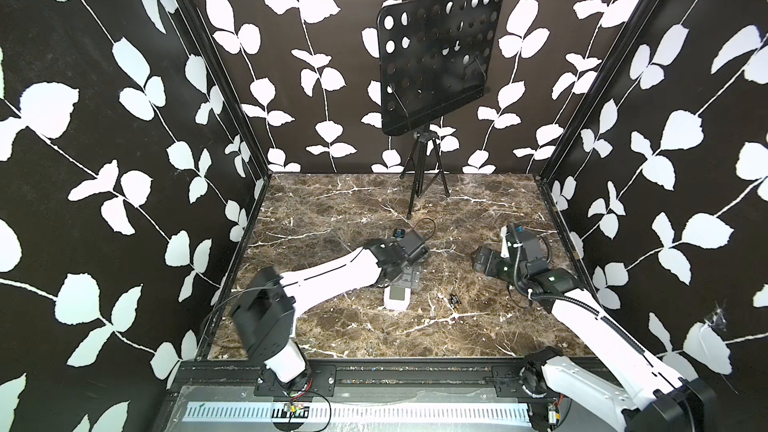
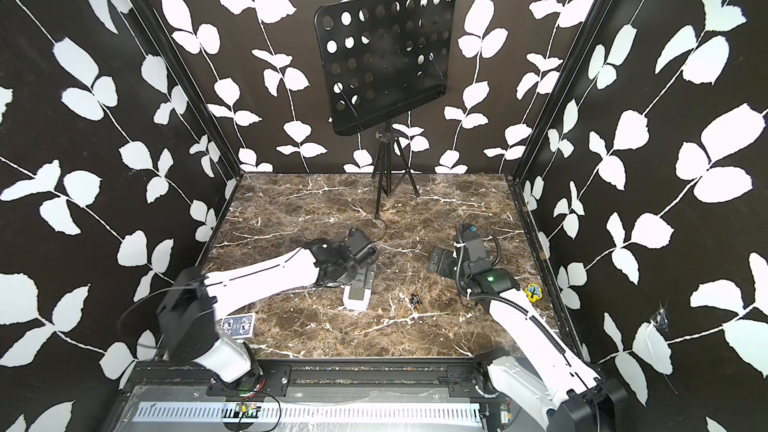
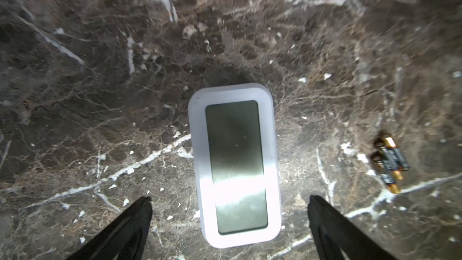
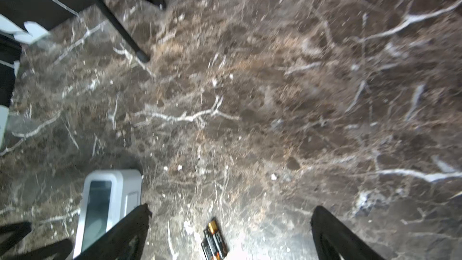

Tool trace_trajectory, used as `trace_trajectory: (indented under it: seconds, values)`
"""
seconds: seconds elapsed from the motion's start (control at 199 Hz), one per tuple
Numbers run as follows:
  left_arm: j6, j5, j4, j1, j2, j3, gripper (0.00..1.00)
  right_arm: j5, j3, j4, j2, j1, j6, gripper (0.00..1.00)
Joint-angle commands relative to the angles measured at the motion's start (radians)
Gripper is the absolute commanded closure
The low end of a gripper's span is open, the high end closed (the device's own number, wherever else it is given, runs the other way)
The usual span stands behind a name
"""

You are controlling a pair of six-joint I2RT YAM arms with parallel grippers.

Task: Insert the battery into the alarm
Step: Adjust the alarm at the center of the board.

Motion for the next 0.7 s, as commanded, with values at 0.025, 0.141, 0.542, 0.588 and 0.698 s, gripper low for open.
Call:
trace_trajectory:
  seconds: [0.025,0.141,0.542,0.588,0.698]
  values:
    - [0.006,0.034,-0.104,-0.004,0.072,0.064,0.01,0.047,-0.032,-0.020,-0.013,0.035,0.062,0.01]
    - [0.013,0.067,-0.115,-0.006,0.145,0.109,0.01,0.048,-0.030,-0.015,-0.014,0.039,0.059,0.01]
    - [-0.039,0.043,-0.099,-0.004,0.234,0.116,0.05,0.006,-0.029,0.022,0.015,0.043,0.050,0.01]
    - [-0.045,0.039,-0.097,-0.003,0.240,0.118,0.08,-0.007,-0.031,0.034,0.021,0.045,0.049,0.01]
    - [-0.060,0.061,-0.084,0.009,0.249,0.116,0.19,-0.034,-0.037,0.058,0.027,0.049,0.047,0.01]
